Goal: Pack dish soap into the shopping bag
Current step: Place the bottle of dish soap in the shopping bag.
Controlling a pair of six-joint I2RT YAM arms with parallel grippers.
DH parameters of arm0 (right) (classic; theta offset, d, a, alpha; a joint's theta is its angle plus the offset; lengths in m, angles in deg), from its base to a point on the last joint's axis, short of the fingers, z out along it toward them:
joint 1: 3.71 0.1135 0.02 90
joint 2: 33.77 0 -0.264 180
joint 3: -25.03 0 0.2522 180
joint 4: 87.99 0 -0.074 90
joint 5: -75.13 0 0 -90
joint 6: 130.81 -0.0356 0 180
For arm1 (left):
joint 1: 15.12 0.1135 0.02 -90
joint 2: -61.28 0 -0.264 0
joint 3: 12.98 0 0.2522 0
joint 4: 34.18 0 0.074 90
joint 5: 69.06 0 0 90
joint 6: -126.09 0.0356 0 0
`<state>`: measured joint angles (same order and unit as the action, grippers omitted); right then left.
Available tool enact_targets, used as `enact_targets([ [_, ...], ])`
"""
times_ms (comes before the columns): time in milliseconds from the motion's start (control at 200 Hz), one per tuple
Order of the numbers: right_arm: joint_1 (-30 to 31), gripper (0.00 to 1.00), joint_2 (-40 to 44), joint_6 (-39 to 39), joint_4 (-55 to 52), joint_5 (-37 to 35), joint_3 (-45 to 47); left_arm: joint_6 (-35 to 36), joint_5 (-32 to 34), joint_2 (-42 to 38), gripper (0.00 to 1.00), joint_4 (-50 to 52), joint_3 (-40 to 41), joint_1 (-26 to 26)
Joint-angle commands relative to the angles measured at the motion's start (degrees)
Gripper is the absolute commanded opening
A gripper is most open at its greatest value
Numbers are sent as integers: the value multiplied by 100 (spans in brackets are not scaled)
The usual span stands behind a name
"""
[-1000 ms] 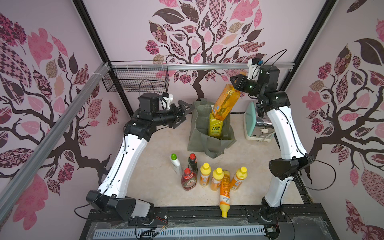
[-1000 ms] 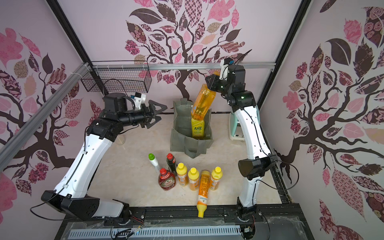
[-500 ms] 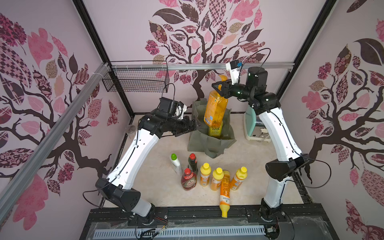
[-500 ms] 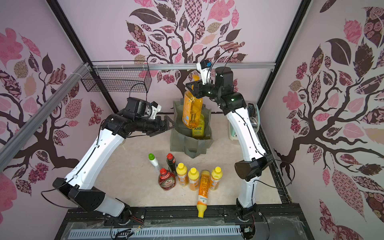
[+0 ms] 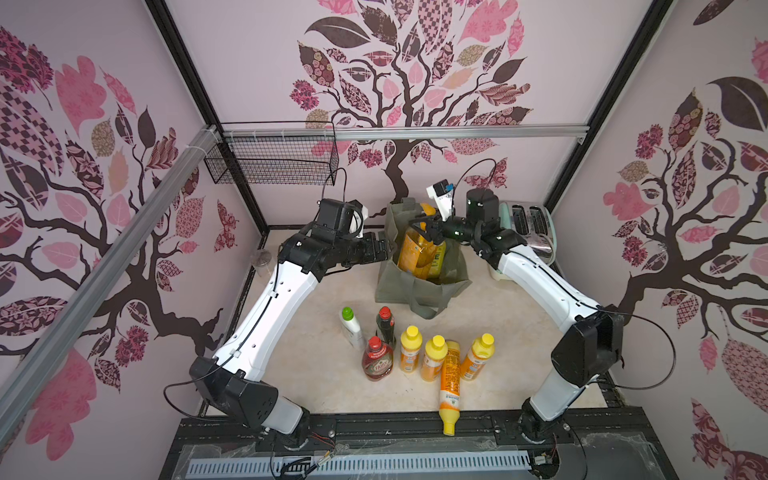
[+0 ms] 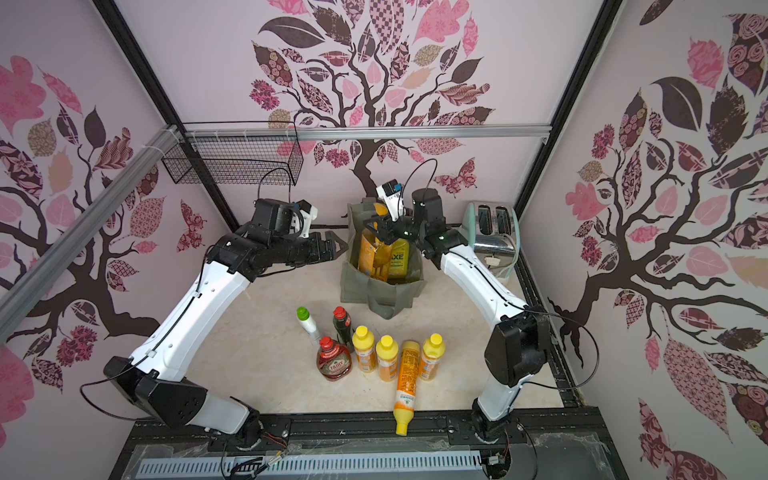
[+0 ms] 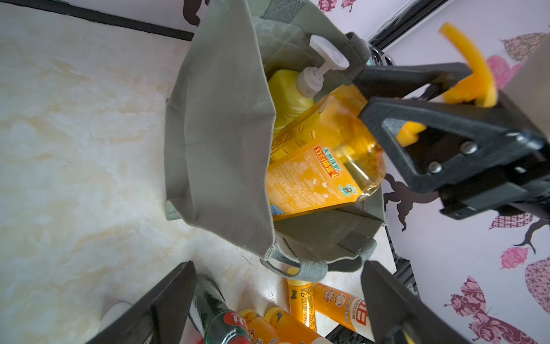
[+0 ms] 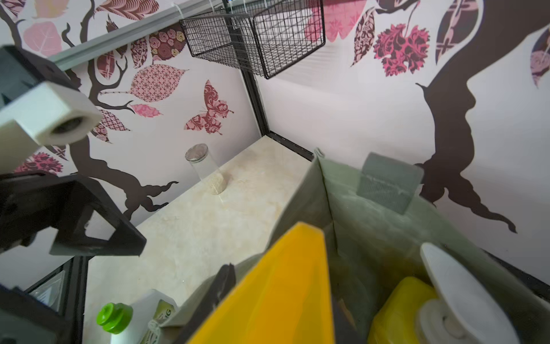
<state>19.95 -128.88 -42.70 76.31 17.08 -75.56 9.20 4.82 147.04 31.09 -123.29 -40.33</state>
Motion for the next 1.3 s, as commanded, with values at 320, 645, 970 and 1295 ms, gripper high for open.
enact_targets([
  [320,191,0,202,688,1373,29,-835,781,39,-204,92,105,351,-80],
  [645,407,0,-681,1446,1559,-375,-1466,1087,78,716,67,-62,76,-11],
  [970,403,0,-1166,1389,2868,-930,-1014,1204,-75,772,0,-434,208,166],
  [1295,380,1,-1739,1387,3174,-1761,-1220,1072,-575,452,0,-701,504,158],
])
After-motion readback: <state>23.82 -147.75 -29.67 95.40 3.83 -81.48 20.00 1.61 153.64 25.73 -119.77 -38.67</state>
